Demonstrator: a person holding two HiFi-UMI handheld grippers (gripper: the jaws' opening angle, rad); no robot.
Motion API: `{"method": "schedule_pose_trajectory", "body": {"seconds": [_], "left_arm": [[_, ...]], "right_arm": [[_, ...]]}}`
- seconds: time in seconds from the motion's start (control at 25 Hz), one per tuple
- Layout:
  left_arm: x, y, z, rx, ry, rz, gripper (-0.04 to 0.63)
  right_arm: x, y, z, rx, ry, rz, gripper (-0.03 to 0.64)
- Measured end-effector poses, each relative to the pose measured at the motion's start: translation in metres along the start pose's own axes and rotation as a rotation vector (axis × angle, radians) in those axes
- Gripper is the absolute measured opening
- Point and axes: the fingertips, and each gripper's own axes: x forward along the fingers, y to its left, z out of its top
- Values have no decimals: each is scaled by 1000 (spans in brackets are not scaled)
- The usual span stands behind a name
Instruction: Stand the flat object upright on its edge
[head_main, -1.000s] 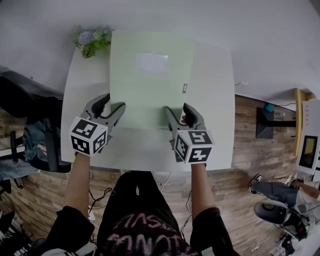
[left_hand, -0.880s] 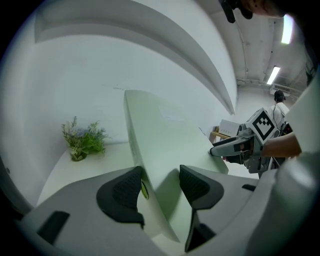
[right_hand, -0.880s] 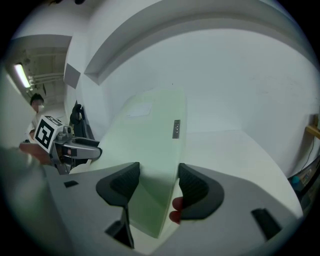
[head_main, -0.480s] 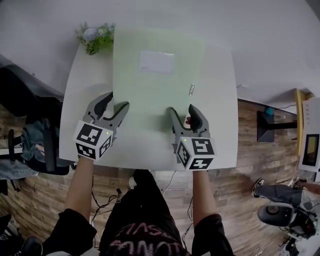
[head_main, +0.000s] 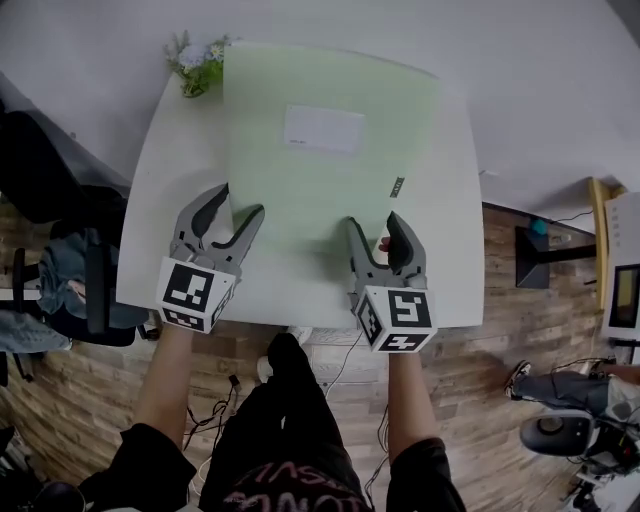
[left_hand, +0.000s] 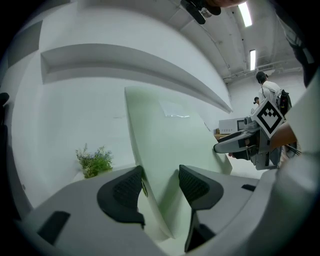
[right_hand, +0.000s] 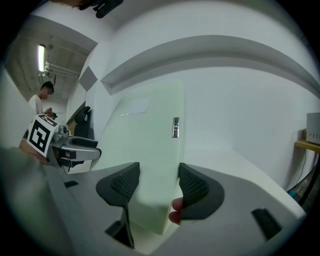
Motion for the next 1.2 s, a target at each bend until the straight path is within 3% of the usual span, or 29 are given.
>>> {"method": "schedule_pose_trajectory", "body": {"seconds": [0.6, 1.2], "left_arm": [[-45, -21, -14, 70, -12, 10, 244], [-55, -26, -21, 73, -5, -7, 235]], "right_arm": [[-41, 25, -16, -51, 5, -18, 250], [-53, 29, -26, -55, 16, -28, 250]]}}
